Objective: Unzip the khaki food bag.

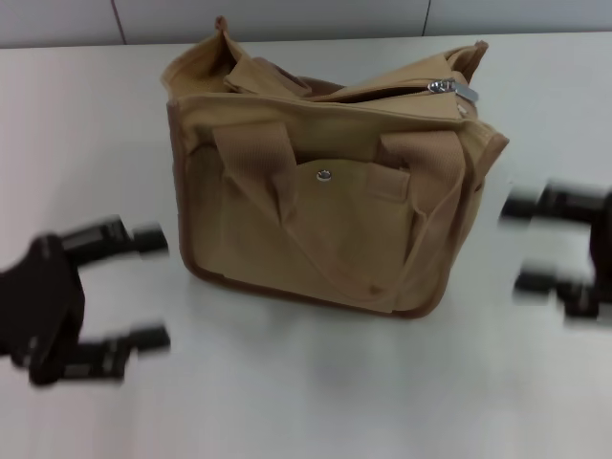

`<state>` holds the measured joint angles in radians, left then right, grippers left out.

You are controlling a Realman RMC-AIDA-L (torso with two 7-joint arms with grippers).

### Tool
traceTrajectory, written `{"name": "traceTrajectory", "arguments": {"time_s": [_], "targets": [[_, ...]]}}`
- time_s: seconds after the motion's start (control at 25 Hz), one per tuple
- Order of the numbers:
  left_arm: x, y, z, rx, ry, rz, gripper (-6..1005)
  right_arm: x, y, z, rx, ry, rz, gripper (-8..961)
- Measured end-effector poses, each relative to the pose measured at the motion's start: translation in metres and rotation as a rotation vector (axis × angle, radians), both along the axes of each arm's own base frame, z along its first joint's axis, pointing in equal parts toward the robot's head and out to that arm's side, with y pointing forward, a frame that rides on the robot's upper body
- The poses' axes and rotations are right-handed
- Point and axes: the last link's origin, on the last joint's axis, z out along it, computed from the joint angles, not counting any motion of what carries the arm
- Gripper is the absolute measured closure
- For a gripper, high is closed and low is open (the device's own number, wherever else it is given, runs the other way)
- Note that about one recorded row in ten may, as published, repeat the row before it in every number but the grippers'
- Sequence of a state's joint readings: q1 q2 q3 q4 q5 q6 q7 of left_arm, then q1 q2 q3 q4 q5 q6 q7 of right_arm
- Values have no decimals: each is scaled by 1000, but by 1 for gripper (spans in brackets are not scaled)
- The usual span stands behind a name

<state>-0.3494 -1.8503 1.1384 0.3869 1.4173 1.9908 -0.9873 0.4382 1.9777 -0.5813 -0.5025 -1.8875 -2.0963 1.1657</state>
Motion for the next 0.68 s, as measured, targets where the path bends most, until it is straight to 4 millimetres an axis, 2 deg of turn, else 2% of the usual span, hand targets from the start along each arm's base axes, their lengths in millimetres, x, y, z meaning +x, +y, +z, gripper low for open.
{"name": "traceTrajectory", "arguments": {"time_s": [0.08,0.24,0.68], "targets": [[7,-2,-8,-106,55,-40,152,-7,-10,-21,-87,-29,69,278],[13,0,-15,-162,84,-54,152,-14,-12,-36,-122,-36,102,268],[12,2,-14,-141,71,-38,152,-20,-3,-48,-107,-56,83,268]]}}
